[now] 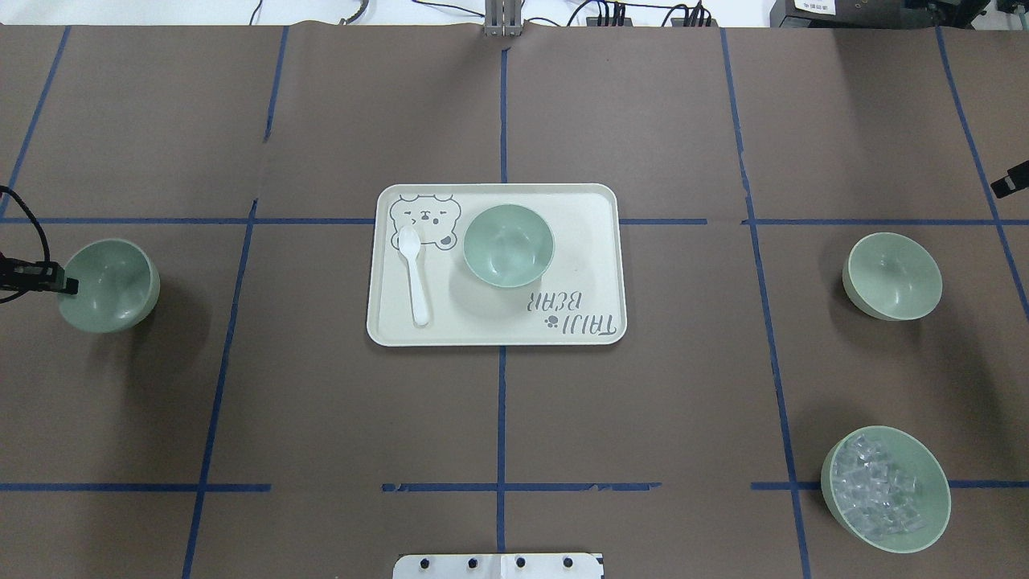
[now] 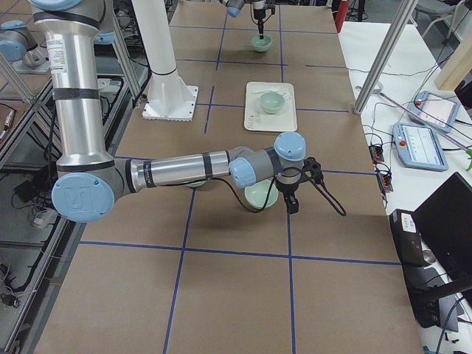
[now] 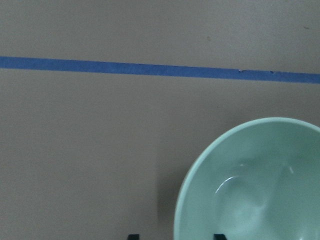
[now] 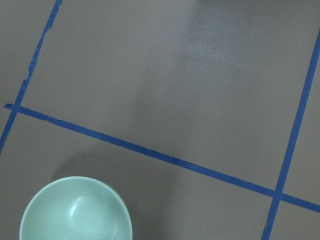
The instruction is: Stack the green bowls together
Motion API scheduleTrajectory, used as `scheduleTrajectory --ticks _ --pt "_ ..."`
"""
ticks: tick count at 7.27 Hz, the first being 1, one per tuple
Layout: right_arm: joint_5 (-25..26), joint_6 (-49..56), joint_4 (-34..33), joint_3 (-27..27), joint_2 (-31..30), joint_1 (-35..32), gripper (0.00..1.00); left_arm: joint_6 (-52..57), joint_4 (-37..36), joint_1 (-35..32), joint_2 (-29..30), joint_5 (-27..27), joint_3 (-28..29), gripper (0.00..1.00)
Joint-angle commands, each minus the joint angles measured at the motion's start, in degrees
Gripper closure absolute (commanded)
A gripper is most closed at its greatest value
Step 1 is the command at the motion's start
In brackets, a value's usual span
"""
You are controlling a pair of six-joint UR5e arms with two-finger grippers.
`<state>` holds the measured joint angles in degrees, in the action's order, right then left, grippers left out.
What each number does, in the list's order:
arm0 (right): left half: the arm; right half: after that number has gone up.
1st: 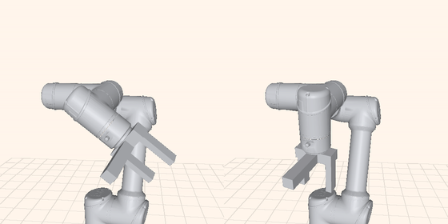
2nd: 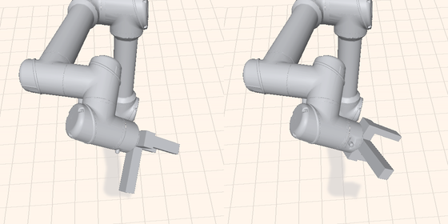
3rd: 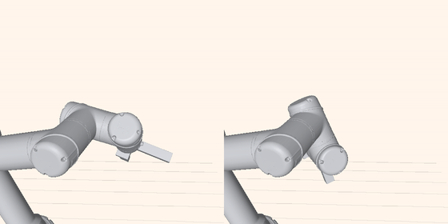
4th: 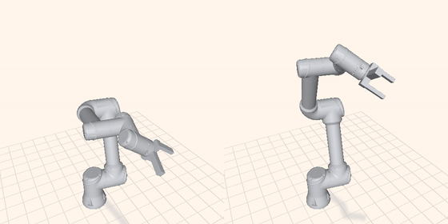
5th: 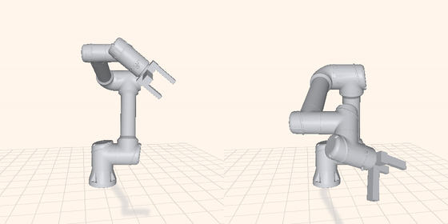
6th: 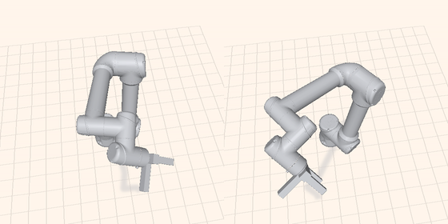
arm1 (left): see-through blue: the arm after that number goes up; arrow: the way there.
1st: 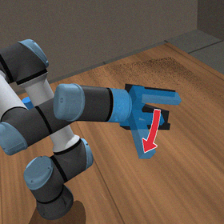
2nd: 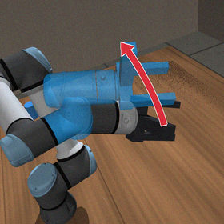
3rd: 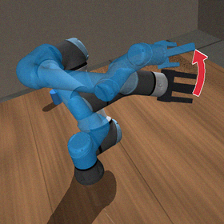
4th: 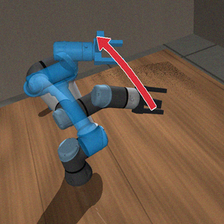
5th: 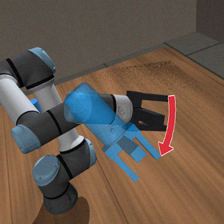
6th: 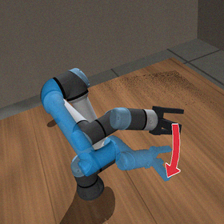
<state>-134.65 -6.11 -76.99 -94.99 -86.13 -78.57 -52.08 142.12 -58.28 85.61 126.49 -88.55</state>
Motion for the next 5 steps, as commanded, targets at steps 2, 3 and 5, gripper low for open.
scheduleTrajectory --ticks 2,3,5 --pt "0.0 0.0 0.0 -0.4 0.0 0.0 0.00 -1.3 -20.0 -0.4 6.8 2.9 -10.8 1.00" --pt "0.0 0.0 0.0 -0.5 0.0 0.0 0.00 -4.1 -32.0 -0.3 15.5 1.6 -12.8 1.00" --pt "0.0 0.0 0.0 -0.5 0.0 0.0 0.00 -14.4 -44.0 8.4 30.6 -4.9 -11.0 1.00"
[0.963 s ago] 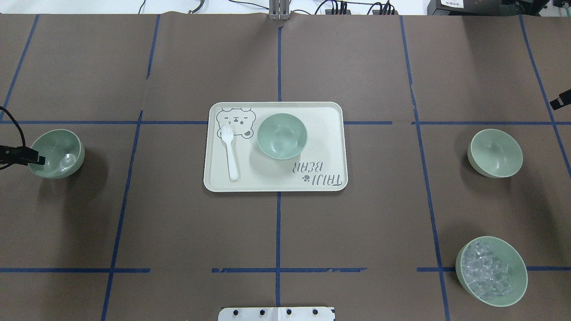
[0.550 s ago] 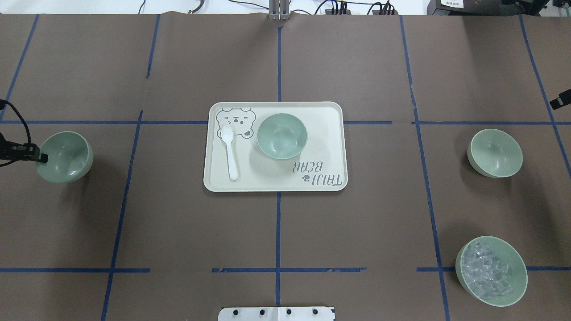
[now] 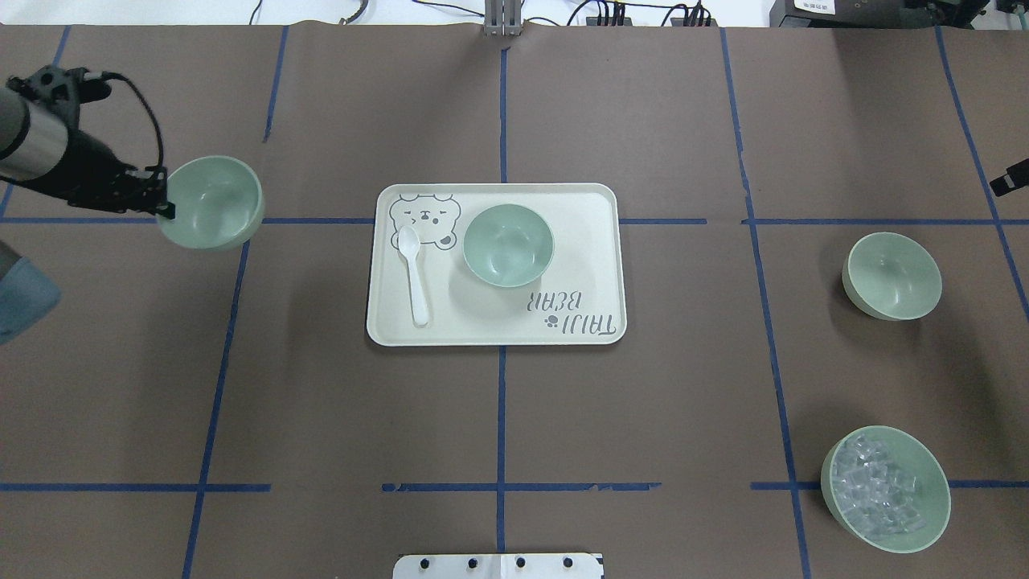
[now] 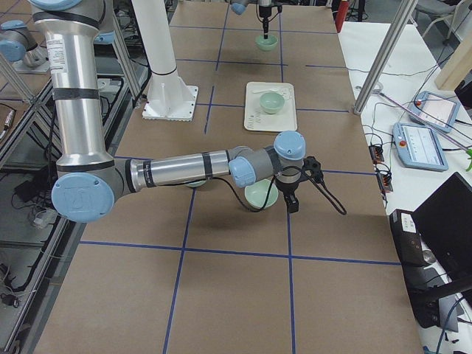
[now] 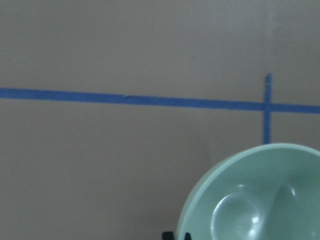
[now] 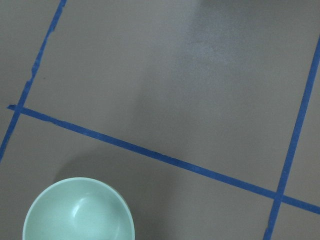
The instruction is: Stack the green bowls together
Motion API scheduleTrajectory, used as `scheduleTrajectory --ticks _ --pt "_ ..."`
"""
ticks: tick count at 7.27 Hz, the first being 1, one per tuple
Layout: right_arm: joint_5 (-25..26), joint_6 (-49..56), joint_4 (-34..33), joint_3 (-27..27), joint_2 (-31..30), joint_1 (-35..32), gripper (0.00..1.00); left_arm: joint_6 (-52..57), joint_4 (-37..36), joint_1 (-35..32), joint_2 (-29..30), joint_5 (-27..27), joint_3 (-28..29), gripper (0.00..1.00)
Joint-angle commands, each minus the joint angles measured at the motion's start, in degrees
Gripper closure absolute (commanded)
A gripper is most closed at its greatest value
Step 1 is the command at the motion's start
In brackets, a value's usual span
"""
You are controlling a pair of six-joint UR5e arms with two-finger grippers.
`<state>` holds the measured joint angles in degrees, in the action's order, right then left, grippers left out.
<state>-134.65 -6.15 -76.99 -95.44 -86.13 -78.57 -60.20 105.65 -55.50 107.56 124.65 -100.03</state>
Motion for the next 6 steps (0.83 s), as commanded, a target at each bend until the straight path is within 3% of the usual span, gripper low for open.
scheduleTrajectory --ticks 1,3,6 --pt "0.0 0.0 0.0 -0.4 0.0 0.0 0.00 -13.3 -6.6 11.2 13.8 -5.1 3.3 1.00" --pt "0.0 0.0 0.0 -0.5 0.0 0.0 0.00 -22.6 -0.4 15.0 20.7 -6.2 8.6 1.00" --pt "0.0 0.0 0.0 -0.5 0.0 0.0 0.00 -25.2 0.8 17.7 26.3 -11.2 14.0 1.00"
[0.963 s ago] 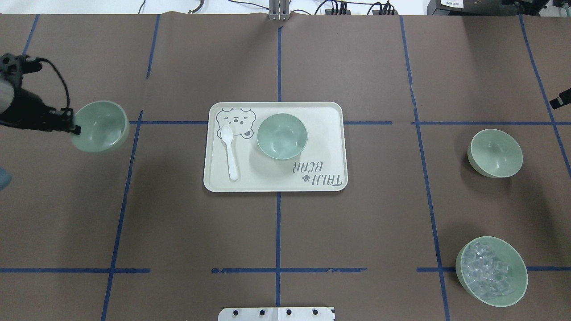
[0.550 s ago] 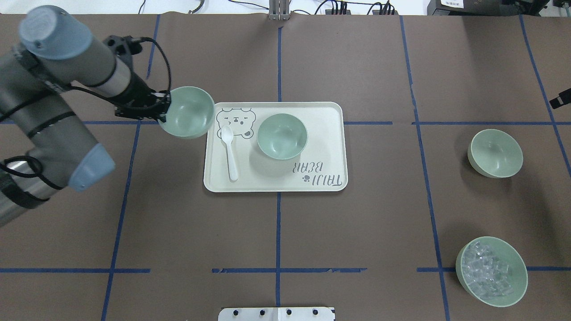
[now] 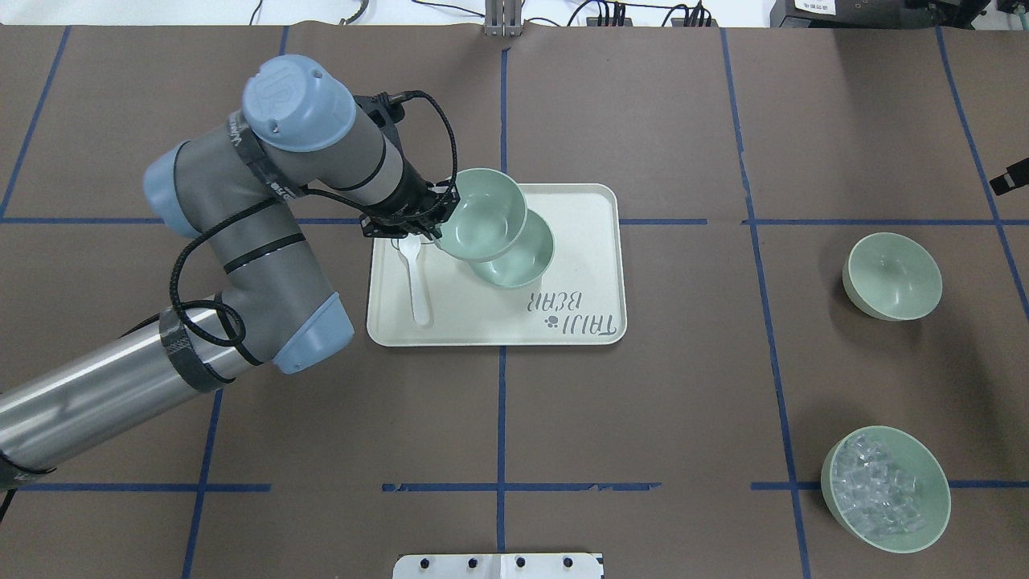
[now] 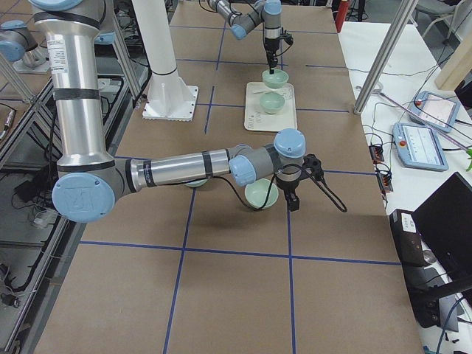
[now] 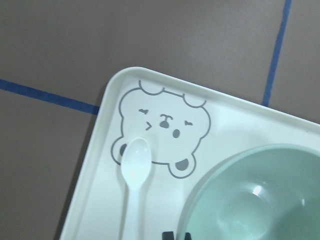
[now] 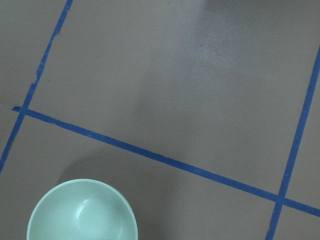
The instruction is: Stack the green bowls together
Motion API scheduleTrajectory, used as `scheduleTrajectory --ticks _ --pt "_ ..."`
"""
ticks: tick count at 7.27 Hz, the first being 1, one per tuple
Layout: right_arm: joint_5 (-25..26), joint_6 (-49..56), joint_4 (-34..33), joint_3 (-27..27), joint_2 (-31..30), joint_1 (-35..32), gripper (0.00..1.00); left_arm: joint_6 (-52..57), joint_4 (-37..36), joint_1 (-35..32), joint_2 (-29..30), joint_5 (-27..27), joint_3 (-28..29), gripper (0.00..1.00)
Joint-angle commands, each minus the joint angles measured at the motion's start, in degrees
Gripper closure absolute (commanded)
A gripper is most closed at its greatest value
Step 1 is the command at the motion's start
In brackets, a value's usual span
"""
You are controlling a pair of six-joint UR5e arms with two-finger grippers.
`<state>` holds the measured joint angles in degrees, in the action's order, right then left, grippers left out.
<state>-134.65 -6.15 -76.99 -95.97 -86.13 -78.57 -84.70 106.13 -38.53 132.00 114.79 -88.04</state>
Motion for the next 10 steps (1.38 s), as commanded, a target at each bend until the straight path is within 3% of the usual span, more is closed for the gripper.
scheduleTrajectory --ticks 1,6,10 --pt "0.0 0.0 0.0 -0.1 0.0 0.0 0.00 -0.7 0.3 0.7 2.4 -1.4 2.8 1.00" --pt "0.1 -0.1 0.0 -0.4 0.0 0.0 0.00 -0.3 0.3 2.5 3.8 -1.5 5.2 1.00" --pt "0.0 -0.3 0.0 -0.4 0.0 0.0 0.00 1.2 0.0 2.3 3.0 -1.6 4.6 0.22"
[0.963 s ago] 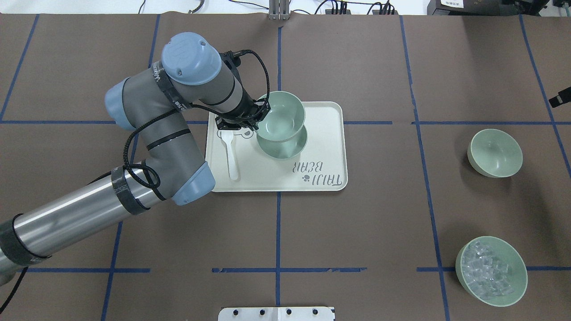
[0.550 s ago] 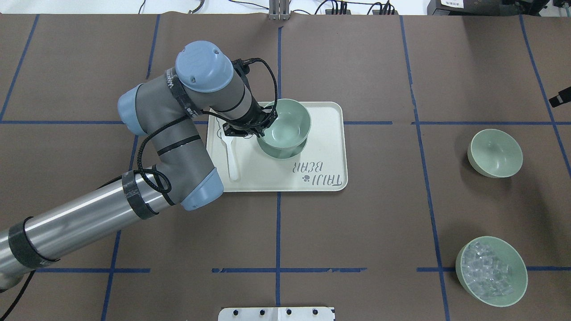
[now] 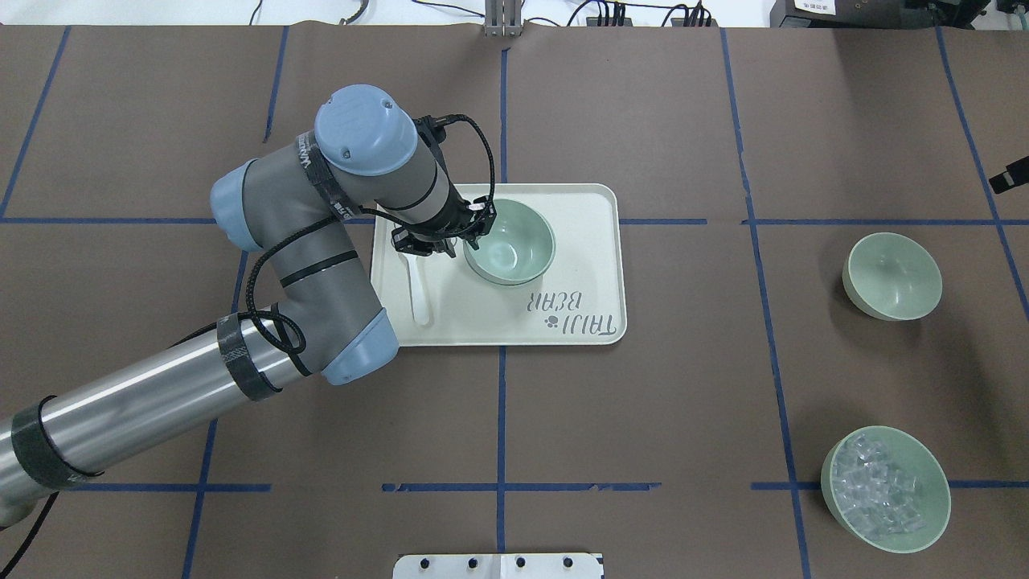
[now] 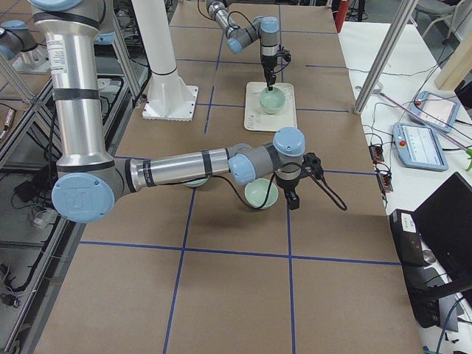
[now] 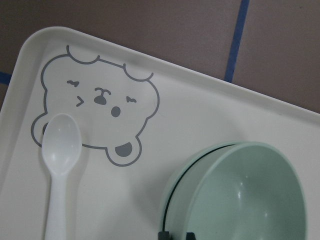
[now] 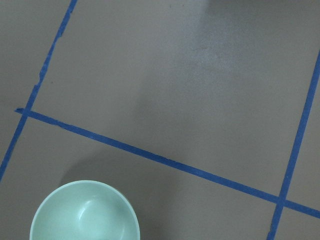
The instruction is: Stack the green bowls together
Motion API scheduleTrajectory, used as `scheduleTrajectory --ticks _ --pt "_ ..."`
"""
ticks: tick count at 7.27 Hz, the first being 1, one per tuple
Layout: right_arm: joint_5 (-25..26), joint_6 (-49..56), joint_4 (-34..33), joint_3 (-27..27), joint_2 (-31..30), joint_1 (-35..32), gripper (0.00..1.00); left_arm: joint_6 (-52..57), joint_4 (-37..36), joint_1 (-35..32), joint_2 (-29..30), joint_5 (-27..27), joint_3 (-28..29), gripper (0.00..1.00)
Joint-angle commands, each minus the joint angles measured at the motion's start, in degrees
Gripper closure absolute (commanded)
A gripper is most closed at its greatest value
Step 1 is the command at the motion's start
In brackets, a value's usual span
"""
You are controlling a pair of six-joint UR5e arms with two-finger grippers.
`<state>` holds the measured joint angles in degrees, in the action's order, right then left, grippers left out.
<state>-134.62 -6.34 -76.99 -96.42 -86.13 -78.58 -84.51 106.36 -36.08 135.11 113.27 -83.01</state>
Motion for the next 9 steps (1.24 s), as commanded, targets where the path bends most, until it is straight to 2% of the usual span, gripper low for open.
scheduleTrajectory --ticks 1,2,3,4,5,6,8,9 --pt "-0.1 -1.1 -0.1 -1.4 0.0 0.0 0.00 6.0 -1.3 -2.0 -1.5 0.4 -2.4 0.00" --pt "-0.4 -6.0 -0.3 -3.5 -0.1 0.2 0.00 12.3 -3.3 -6.0 -4.6 1.8 -6.5 0.00" --pt "0.0 -11.1 -0.7 -6.5 -0.3 2.4 0.00 21.3 -6.0 -11.0 -8.2 6.6 -9.7 0.00" --pt "0.8 -17.6 -0.7 -8.4 -0.4 5.3 0.00 31.1 -6.1 -15.5 -13.0 8.5 -12.2 0.00" --pt "4.1 -22.3 -0.5 -11.1 -2.3 9.0 0.00 41.4 -6.0 -19.7 -16.6 9.2 -12.4 0.00" --pt "7.3 -23.8 0.1 -13.0 -5.6 11.8 0.00 53.2 -5.9 -25.3 -21.6 12.0 -12.4 0.00" --pt "8.0 -24.2 10.2 -12.0 -13.0 13.0 0.00 77.7 -6.1 -38.0 -30.0 13.9 -10.6 0.00" --pt "9.5 -24.5 10.9 -11.1 -13.4 13.6 0.01 87.1 -5.6 -44.0 -33.6 14.0 -8.0 0.00"
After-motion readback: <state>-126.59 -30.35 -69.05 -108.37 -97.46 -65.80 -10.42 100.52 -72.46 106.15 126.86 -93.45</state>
